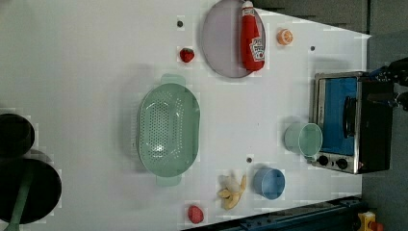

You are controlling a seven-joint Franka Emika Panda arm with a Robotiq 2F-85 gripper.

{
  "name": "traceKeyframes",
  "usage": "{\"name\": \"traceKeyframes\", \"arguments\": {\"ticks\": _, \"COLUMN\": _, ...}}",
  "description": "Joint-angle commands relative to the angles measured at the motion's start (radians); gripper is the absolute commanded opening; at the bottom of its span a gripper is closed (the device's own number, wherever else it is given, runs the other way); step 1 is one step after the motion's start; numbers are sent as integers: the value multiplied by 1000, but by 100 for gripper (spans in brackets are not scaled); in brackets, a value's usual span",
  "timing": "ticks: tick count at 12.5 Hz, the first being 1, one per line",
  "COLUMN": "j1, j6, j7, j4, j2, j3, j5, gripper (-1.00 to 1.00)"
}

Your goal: Drag strainer left to right.

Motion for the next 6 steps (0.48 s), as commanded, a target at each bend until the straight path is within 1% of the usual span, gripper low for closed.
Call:
{"name": "traceKeyframes", "arguments": {"ticks": 1, "j1": -27, "j6": -233, "j7": 71, "j4": -152, "j2": -395, "j3": -50, "j5": -3, "gripper": 59}}
{"name": "traceKeyframes", "arguments": {"ticks": 2, "j1": -26, "j6": -233, "j7": 71, "j4": -152, "j2": -395, "j3": -49, "j5": -3, "gripper": 82}}
{"name": "traceKeyframes", "arguments": {"ticks": 3, "j1": -25, "j6": -233, "j7": 71, "j4": -153, "j2": -395, "j3": -48, "j5": -2, "gripper": 99}}
{"name": "traceKeyframes", "arguments": {"ticks": 5, "j1": -14, "j6": -208, "j7": 71, "j4": -155, "j2": -386, "j3": -23, "j5": 25, "gripper": 100}}
{"name": "traceKeyframes", "arguments": {"ticks": 6, "j1": -3, "j6": -180, "j7": 71, "j4": -159, "j2": -371, "j3": 6, "j5": 49, "gripper": 100}}
